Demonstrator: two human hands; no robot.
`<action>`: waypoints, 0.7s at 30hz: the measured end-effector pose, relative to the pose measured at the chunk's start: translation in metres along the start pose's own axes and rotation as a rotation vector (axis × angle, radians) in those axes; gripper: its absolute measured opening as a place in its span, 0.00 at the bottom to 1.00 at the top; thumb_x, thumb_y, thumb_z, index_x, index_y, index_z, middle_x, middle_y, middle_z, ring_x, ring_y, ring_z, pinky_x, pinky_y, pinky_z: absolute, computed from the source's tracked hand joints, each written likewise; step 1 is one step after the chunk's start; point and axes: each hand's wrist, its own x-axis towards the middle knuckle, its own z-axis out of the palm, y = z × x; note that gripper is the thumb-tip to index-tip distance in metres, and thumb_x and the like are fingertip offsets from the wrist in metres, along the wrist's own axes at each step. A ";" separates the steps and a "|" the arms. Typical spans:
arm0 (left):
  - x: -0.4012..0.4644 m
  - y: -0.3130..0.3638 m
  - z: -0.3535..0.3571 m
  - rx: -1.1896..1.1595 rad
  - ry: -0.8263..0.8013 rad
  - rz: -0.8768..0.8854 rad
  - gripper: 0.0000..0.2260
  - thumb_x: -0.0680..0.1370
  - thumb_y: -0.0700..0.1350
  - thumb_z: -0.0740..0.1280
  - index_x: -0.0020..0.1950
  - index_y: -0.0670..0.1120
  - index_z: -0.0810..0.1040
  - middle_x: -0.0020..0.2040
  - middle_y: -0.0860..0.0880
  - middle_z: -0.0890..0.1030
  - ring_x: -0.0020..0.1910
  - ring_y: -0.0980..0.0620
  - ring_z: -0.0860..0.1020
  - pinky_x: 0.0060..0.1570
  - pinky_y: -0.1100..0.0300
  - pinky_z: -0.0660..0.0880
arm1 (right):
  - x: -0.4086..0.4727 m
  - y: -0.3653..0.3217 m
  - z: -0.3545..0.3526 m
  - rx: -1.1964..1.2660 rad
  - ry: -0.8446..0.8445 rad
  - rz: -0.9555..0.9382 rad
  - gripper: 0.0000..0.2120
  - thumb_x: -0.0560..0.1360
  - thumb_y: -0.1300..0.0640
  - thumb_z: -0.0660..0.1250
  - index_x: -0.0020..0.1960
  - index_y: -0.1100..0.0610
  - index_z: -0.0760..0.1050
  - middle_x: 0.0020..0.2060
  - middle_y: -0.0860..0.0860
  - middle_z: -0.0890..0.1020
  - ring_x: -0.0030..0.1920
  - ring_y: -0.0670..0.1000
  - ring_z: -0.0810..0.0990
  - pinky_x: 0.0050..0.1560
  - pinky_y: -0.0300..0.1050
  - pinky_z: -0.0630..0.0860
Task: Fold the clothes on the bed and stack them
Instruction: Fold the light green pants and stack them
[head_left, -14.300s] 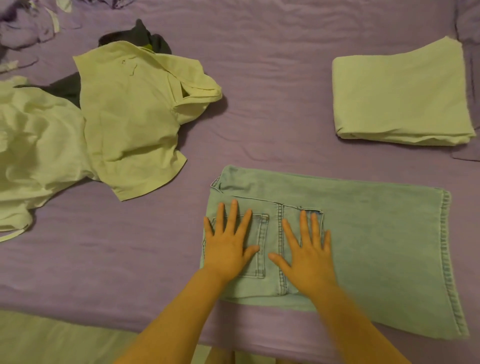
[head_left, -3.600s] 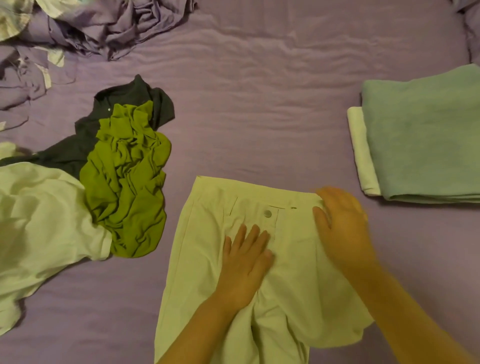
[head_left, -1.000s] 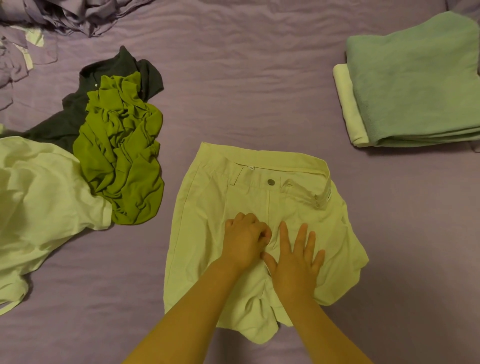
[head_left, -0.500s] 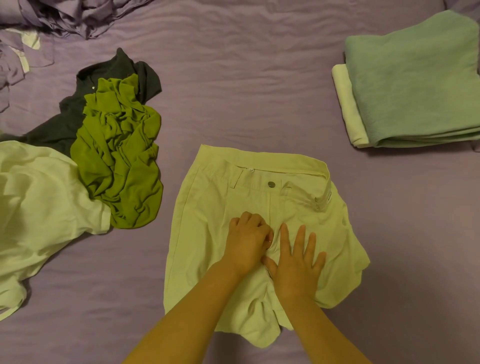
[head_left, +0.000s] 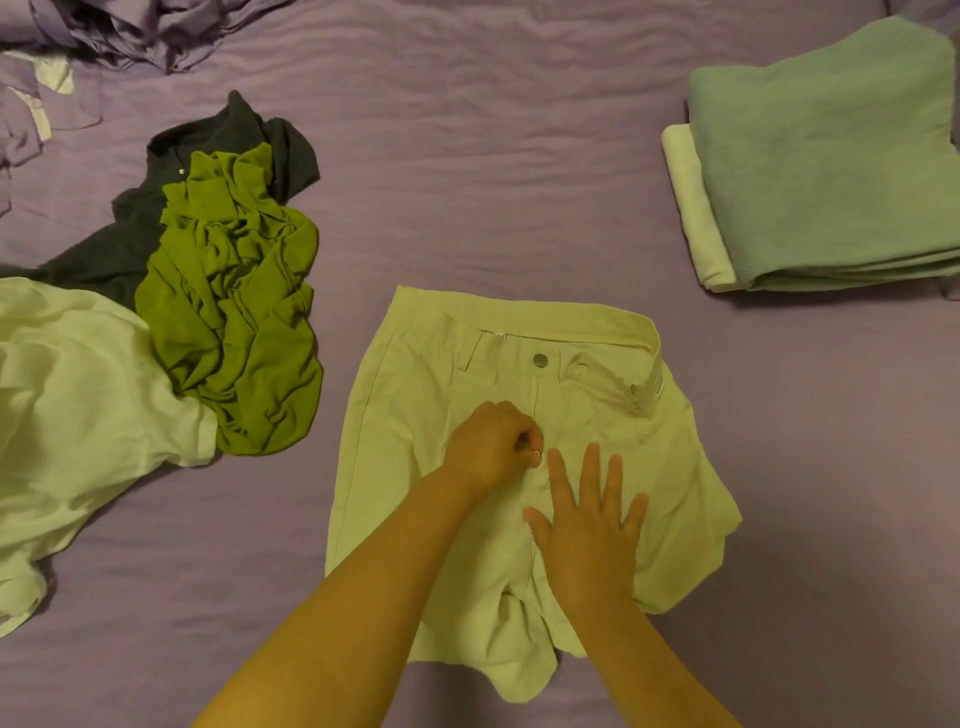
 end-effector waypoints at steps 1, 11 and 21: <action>0.005 0.002 -0.005 0.068 -0.051 0.017 0.02 0.74 0.42 0.71 0.44 0.45 0.82 0.43 0.49 0.79 0.41 0.54 0.75 0.41 0.61 0.71 | -0.005 -0.001 -0.002 -0.002 0.017 -0.091 0.31 0.80 0.41 0.36 0.73 0.54 0.64 0.72 0.58 0.65 0.73 0.60 0.60 0.69 0.64 0.57; 0.015 0.005 -0.018 0.317 -0.174 0.108 0.06 0.75 0.46 0.70 0.50 0.46 0.82 0.48 0.50 0.70 0.52 0.50 0.71 0.44 0.58 0.69 | -0.009 -0.010 0.013 0.179 0.004 -0.043 0.31 0.80 0.38 0.35 0.76 0.51 0.54 0.73 0.54 0.63 0.74 0.53 0.56 0.70 0.51 0.59; 0.019 0.002 -0.019 0.316 -0.221 0.151 0.06 0.76 0.45 0.68 0.49 0.46 0.82 0.46 0.52 0.68 0.46 0.54 0.67 0.43 0.61 0.67 | 0.024 0.002 0.024 0.038 0.111 0.115 0.44 0.72 0.29 0.46 0.75 0.61 0.57 0.74 0.59 0.61 0.75 0.57 0.55 0.73 0.57 0.46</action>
